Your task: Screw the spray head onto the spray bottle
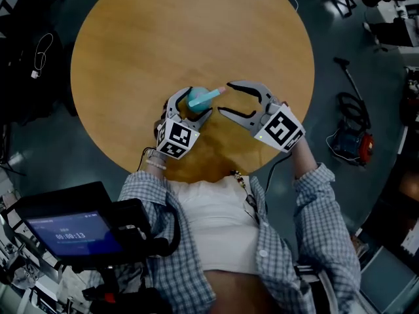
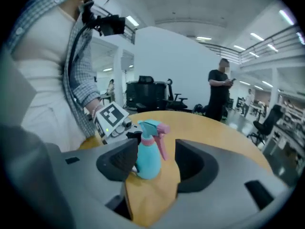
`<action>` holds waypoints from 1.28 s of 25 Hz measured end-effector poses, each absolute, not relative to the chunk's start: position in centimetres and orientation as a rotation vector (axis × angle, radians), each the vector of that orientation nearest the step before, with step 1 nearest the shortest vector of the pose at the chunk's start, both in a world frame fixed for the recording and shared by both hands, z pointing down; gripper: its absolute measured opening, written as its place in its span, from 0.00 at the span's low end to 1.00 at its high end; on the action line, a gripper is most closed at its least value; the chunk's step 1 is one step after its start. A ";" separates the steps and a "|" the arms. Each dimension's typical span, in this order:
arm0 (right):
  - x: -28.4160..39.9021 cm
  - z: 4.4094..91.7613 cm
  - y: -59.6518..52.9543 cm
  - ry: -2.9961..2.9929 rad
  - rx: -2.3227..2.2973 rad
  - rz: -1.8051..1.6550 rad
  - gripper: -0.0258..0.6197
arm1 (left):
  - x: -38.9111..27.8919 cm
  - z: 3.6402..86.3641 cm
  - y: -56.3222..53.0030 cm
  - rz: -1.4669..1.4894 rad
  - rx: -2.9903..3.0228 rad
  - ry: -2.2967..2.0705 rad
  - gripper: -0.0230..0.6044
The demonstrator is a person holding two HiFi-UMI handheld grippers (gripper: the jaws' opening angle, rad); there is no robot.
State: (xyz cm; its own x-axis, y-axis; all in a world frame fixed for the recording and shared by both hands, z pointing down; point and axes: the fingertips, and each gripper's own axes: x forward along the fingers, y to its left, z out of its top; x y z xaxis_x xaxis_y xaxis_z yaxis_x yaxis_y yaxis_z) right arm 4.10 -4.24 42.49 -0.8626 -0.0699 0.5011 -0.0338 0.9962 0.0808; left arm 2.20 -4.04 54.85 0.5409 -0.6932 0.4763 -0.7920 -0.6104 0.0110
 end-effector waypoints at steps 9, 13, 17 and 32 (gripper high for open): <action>0.5 46.0 -2.7 -2.426 -0.467 -0.201 0.38 | 2.1 54.9 -3.7 0.633 2.575 -1.217 0.62; -0.6 46.1 -2.1 -2.435 -0.542 -0.225 0.33 | 2.0 54.8 -3.5 0.624 2.577 -1.217 0.62; -0.7 46.1 -1.7 -2.457 -0.525 -0.247 0.23 | 2.0 54.7 -3.3 0.628 2.583 -1.211 0.62; -0.4 46.3 -3.0 -2.441 0.807 0.236 0.23 | 1.9 54.7 -3.8 0.641 2.475 -1.393 0.62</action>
